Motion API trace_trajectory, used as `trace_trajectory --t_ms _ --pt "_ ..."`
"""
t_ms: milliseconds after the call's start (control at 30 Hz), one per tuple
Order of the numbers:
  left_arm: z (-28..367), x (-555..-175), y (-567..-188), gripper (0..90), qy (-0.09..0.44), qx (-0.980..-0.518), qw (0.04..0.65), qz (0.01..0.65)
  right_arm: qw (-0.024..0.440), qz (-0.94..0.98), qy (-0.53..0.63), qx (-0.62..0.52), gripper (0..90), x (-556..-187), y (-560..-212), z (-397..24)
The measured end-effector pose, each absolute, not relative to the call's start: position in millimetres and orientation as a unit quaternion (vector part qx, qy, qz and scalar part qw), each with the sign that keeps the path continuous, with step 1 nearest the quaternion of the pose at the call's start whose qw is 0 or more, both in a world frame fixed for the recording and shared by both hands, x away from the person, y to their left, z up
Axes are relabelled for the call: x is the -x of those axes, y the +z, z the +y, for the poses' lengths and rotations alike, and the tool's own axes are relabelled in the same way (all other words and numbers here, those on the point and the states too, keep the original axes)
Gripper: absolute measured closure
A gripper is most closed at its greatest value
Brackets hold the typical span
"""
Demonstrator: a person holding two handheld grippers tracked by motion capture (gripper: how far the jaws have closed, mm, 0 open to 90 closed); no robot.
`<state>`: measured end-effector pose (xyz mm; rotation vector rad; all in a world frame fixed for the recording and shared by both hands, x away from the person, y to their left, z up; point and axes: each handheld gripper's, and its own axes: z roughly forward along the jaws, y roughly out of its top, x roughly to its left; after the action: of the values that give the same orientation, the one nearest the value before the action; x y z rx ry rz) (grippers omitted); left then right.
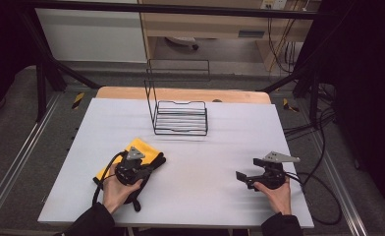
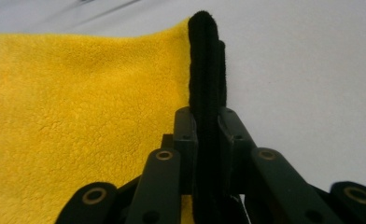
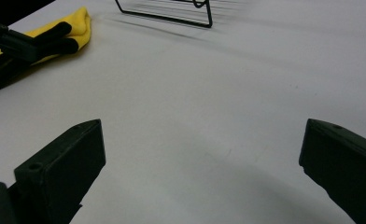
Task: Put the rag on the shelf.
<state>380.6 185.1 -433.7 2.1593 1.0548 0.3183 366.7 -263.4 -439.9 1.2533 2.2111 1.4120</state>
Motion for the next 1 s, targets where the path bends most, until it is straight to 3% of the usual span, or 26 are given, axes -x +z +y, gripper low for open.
trace_trajectory --t_ms 233,300,400,467,567,633,867,1000 --pt "200 -377 -422 57.4 0.126 -0.84 0.374 0.373 0.119 0.754 0.483 -0.428 1.0 -366 -437 -252" --pt "212 -377 -417 48.1 0.121 -0.834 0.386 0.375 0.119 0.754 0.484 -0.428 1.0 -367 -435 -242" --pt "231 -378 -411 42.8 0.12 -0.825 0.399 0.382 0.12 0.754 0.483 -0.427 1.0 -368 -433 -234" --pt "244 -379 -409 34.2 0.123 -0.822 0.4 0.385 0.122 0.761 0.477 -0.423 0.8 -370 -431 -220" --pt "262 -378 -408 30.7 0.132 -0.82 0.399 0.389 0.122 0.763 0.476 -0.42 0.7 -373 -430 -210" --pt "273 -377 -408 22.9 0.135 -0.817 0.402 0.392 0.123 0.766 0.471 -0.419 0.7 -377 -427 -195" --pt "300 -378 -410 14.5 0.14 -0.807 0.404 0.408 0.124 0.774 0.455 -0.423 0.8 -385 -426 -162" --pt "313 -379 -412 17.5 0.151 -0.806 0.385 0.423 0.119 0.779 0.46 -0.409 2.5 -393 -423 -136"
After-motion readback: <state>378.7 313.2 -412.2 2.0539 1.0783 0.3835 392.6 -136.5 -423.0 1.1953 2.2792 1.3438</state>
